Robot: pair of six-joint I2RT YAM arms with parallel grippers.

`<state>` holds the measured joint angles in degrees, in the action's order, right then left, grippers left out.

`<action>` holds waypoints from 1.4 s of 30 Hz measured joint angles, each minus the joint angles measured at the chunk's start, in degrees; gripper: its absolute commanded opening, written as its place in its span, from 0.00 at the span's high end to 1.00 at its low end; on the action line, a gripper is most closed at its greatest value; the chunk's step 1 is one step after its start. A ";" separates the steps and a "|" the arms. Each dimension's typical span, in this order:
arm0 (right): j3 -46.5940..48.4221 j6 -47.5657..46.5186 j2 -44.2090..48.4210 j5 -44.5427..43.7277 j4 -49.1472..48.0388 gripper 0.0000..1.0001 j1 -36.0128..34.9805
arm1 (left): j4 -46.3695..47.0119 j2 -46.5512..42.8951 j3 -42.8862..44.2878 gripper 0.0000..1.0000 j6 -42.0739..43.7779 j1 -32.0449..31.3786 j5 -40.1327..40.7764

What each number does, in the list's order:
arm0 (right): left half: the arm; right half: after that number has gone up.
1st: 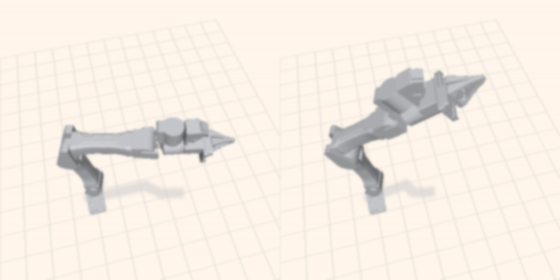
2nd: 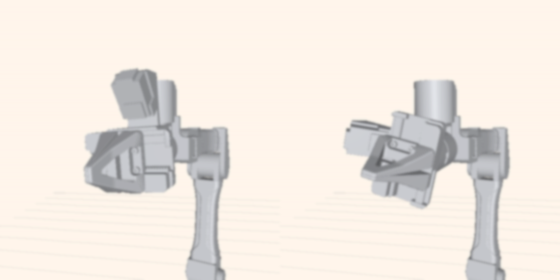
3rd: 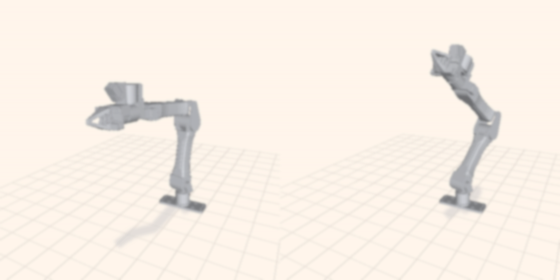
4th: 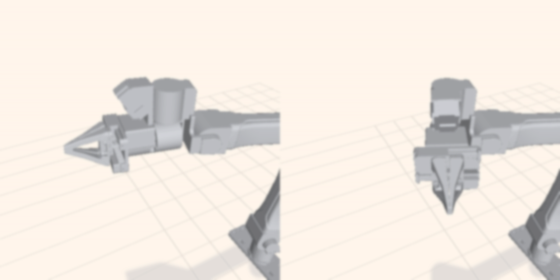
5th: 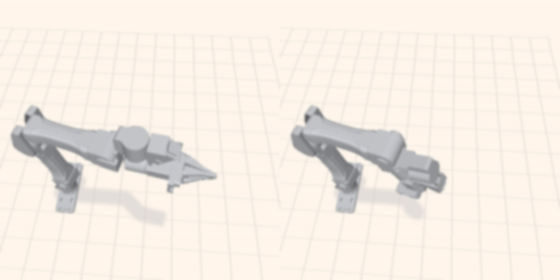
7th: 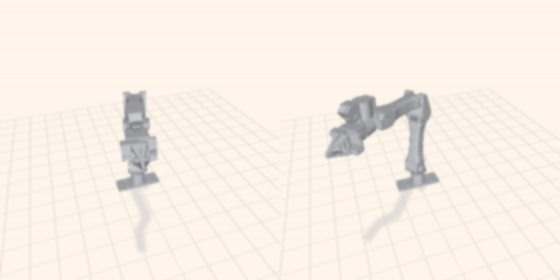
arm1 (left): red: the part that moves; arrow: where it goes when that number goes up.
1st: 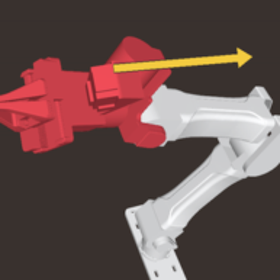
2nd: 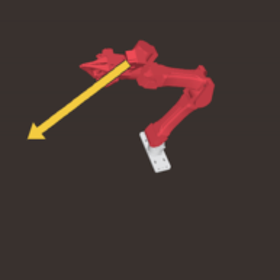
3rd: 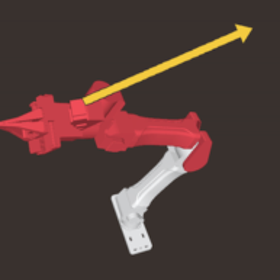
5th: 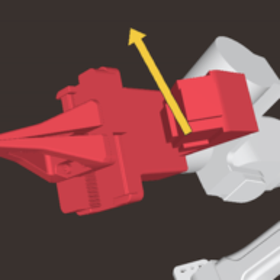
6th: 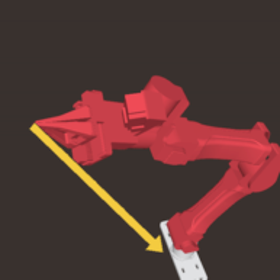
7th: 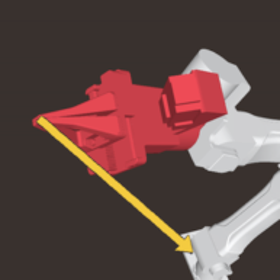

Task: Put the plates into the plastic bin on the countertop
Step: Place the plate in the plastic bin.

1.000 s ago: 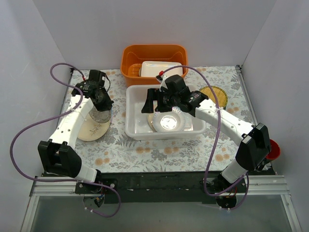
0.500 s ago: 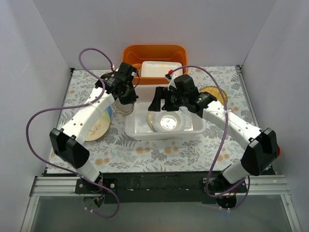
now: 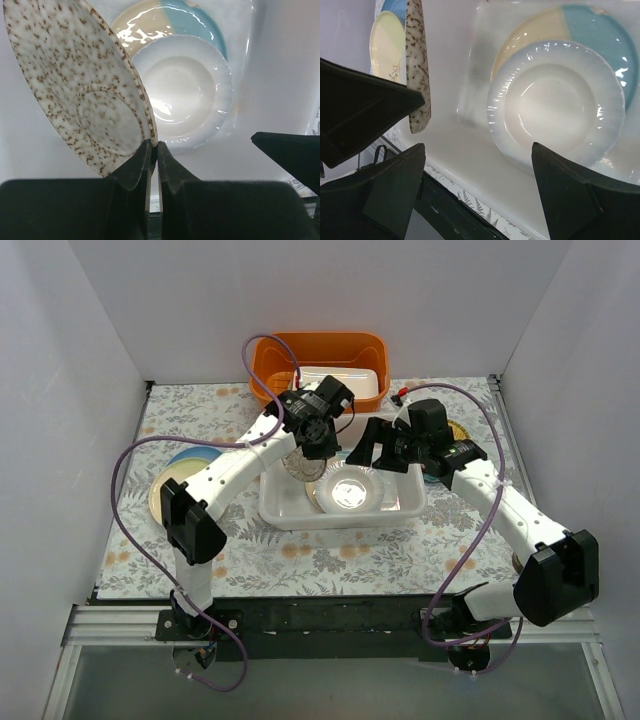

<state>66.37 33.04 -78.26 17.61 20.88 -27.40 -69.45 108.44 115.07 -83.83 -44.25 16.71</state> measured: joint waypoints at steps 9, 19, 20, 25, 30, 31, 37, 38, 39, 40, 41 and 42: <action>-5.35 -1.79 3.87 2.75 0.68 0.06 8.24 | -0.02 6.78 5.51 1.00 -1.07 -3.43 0.17; -8.11 -4.79 6.34 5.60 2.62 0.07 15.93 | 0.52 12.26 9.27 1.00 -1.51 -5.81 -0.24; -8.11 -4.94 6.40 5.84 2.82 0.07 16.48 | 0.57 12.52 9.27 1.00 -1.53 -5.84 -0.31; -8.15 -5.55 6.58 6.91 2.93 0.07 18.08 | 0.66 12.81 9.29 1.00 -1.70 -6.14 -0.79; -8.41 -6.12 6.60 7.45 2.91 0.07 18.38 | 1.05 12.92 9.16 1.00 -1.75 -6.29 -1.07; -8.57 -6.19 6.60 7.54 2.91 0.07 18.40 | 1.25 12.96 9.05 1.00 -1.75 -6.36 -1.07; -9.18 -6.29 6.64 8.11 3.02 0.07 18.45 | 3.85 13.11 5.44 1.00 -1.97 -7.04 -1.20; -9.18 -6.29 6.64 8.13 3.02 0.07 18.47 | 4.04 13.31 4.87 1.00 -1.99 -7.15 -1.40; -9.18 -6.29 6.64 8.13 3.02 0.07 18.51 | 4.15 13.60 4.48 1.00 -2.01 -7.23 -1.57; -9.18 -6.32 6.64 8.13 3.02 0.07 18.58 | 4.22 14.03 4.42 1.00 -2.01 -7.28 -1.75; -9.18 -6.32 6.64 8.13 3.02 0.07 18.69 | 4.48 14.51 4.33 1.00 -2.01 -7.37 -1.95; -9.18 -6.34 6.64 8.13 3.02 0.07 18.78 | 4.81 14.99 4.33 1.00 -1.99 -7.39 -2.12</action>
<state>57.19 26.70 -71.61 25.74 23.90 -8.62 -64.64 123.44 119.39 -85.82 -51.64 14.59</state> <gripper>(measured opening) 0.935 0.043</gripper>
